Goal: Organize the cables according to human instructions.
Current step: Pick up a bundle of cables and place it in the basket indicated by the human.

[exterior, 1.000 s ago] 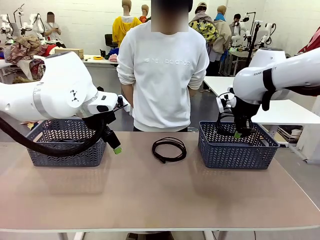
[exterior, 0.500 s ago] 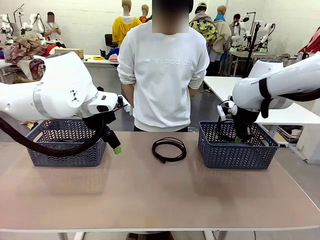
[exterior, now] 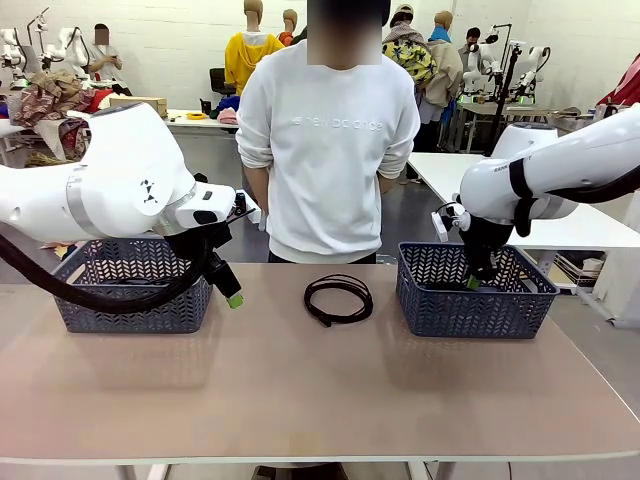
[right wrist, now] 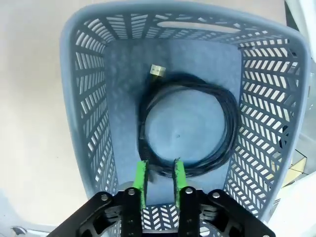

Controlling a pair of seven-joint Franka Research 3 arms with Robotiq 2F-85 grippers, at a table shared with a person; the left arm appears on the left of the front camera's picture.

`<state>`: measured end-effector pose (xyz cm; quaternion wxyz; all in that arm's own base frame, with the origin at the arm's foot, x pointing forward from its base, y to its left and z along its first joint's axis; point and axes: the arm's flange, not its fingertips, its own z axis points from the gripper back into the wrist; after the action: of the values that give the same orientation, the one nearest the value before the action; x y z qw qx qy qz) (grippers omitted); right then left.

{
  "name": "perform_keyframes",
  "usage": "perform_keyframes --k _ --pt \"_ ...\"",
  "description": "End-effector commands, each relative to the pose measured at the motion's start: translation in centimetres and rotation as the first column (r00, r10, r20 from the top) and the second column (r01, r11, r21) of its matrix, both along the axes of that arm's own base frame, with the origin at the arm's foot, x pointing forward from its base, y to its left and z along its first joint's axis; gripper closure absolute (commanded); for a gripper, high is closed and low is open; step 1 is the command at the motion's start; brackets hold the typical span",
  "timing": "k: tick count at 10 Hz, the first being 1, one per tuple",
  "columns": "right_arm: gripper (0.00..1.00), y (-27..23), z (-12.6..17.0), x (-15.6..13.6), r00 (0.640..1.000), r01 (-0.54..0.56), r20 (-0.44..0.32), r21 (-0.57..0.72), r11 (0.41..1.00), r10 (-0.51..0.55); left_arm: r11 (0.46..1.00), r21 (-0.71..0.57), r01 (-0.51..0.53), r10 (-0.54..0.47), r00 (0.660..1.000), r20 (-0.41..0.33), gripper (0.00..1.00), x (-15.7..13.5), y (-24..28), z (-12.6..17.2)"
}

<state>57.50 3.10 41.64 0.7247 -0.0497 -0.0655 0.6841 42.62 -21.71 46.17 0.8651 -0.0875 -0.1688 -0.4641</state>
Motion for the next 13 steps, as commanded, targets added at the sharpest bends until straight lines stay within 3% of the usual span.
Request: perform_keyframes --k 1,2,3,4,5,6,8,9,13 --pt "0.66 -0.2 0.9 0.6 1.0 0.019 0.003 0.04 0.999 -0.019 1.0 0.0 -0.009 0.009 1.0 0.001 0.0 0.0 0.2 0.1" --pt "0.3 -0.2 1.1 0.6 1.0 0.023 0.005 0.04 0.999 -0.024 1.0 0.0 -0.009 0.009 1.0 0.001 0.0 0.0 0.2 0.1" --pt "0.46 -0.3 1.2 0.6 1.0 0.029 0.002 0.042 0.999 -0.029 1.0 0.0 -0.009 0.009 1.0 0.001 0.0 0.0 0.2 0.1" --pt "0.11 -0.2 1.3 0.6 1.0 0.031 -0.001 0.042 0.999 -0.031 1.0 0.0 -0.009 0.009 1.0 0.001 0.0 0.0 0.2 0.1" --pt "0.26 -0.2 1.4 0.6 0.999 0.032 -0.008 0.039 0.999 -0.032 1.0 0.0 -0.009 0.009 1.0 0.001 0.0 0.0 0.2 0.1" --pt "0.0 -0.2 1.4 0.7 0.999 0.032 -0.015 0.037 0.999 -0.031 1.0 0.0 -0.009 0.009 1.0 0.001 0.0 0.0 0.2 0.1" --pt "0.1 0.0 1.5 1.0 0.999 0.027 -0.032 0.036 0.999 -0.026 1.0 0.0 -0.009 0.009 1.0 0.001 0.0 0.0 0.2 0.1" --pt "0.0 0.1 1.6 1.2 0.998 0.064 -0.027 0.034 0.997 -0.063 1.0 0.0 -0.009 0.009 1.0 0.001 0.0 0.0 0.2 0.1" --pt "0.0 -0.1 1.1 0.4 0.999 0.028 -0.02 0.028 0.999 -0.027 1.0 0.0 -0.009 0.009 1.0 0.001 0.0 0.0 0.2 0.1"
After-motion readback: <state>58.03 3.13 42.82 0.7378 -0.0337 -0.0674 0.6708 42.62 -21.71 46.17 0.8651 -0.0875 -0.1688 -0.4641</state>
